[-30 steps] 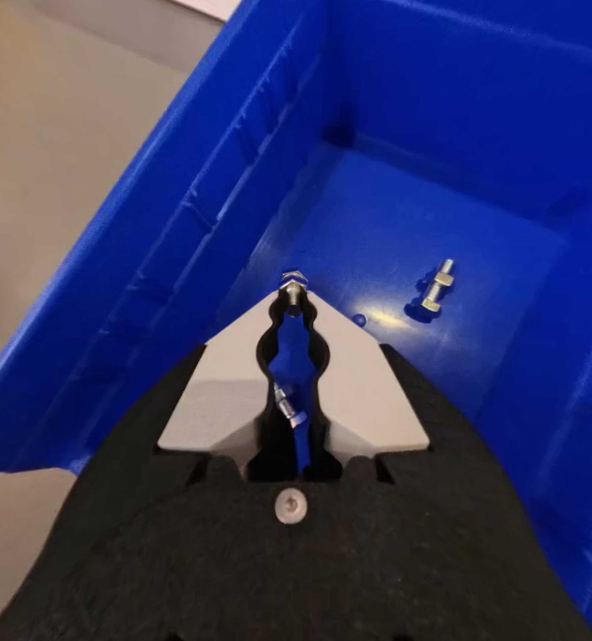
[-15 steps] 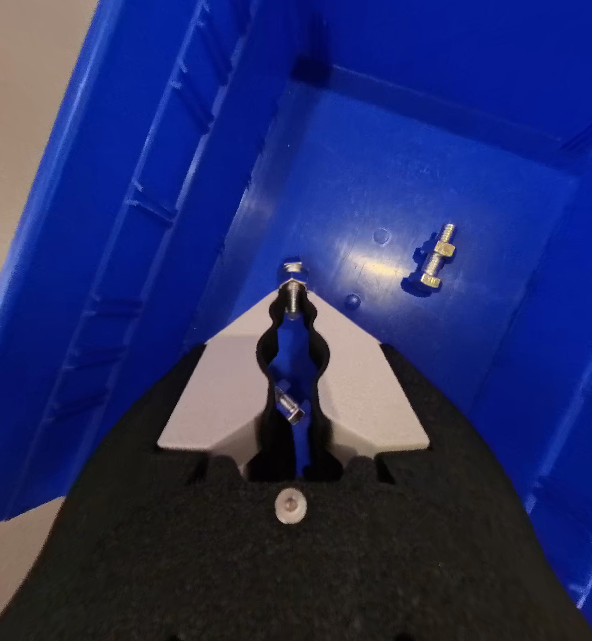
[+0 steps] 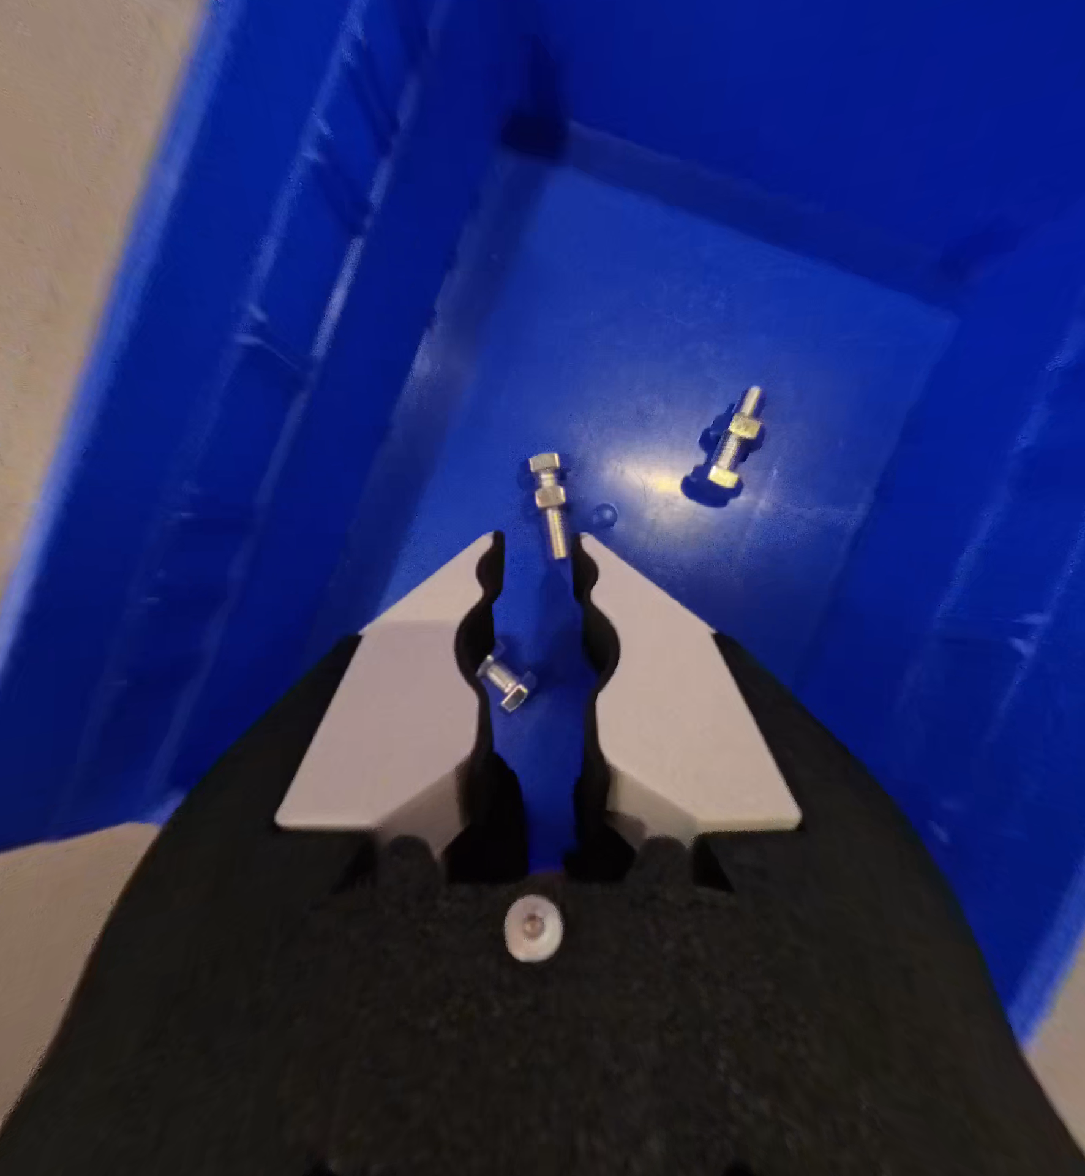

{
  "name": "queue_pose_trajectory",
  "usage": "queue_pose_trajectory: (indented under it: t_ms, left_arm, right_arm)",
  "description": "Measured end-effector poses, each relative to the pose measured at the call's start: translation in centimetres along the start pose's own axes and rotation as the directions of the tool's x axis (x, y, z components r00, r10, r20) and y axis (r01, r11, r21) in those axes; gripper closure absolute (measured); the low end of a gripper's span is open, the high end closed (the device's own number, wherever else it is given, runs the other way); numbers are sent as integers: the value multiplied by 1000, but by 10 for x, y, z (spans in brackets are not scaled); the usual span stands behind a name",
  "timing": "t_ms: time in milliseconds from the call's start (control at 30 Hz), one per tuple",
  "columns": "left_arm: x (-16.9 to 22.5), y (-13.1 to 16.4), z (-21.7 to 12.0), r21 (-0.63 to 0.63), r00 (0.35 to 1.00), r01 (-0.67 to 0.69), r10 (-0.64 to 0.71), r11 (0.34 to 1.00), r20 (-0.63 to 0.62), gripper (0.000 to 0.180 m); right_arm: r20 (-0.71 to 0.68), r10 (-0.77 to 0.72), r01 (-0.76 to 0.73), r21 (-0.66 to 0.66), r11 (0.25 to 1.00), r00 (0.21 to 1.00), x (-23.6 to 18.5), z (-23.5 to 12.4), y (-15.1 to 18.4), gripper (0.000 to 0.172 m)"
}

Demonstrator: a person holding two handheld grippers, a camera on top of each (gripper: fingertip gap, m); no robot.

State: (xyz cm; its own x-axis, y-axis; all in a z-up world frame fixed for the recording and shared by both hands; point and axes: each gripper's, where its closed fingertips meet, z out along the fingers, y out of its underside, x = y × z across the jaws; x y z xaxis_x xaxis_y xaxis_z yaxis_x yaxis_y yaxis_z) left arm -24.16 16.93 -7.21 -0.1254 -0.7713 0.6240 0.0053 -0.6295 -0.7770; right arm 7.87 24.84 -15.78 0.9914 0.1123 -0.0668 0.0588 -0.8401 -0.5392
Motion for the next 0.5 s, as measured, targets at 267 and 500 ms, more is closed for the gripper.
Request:
queue_pose_trajectory:
  t_ms: [267, 500]
  left_arm:
    - [-14, 26, 3, -236, 951, -244, 280, 941, 133, 152]
    - [29, 10, -28, -348, 944, -310, 330, 885, -2, 156]
  right_arm:
    - [228, -302, 66, 688, 722, 926, -172, -125, -18, 147]
    - [390, -496, 128, 672, 729, 776, -277, -80, 61, 137]
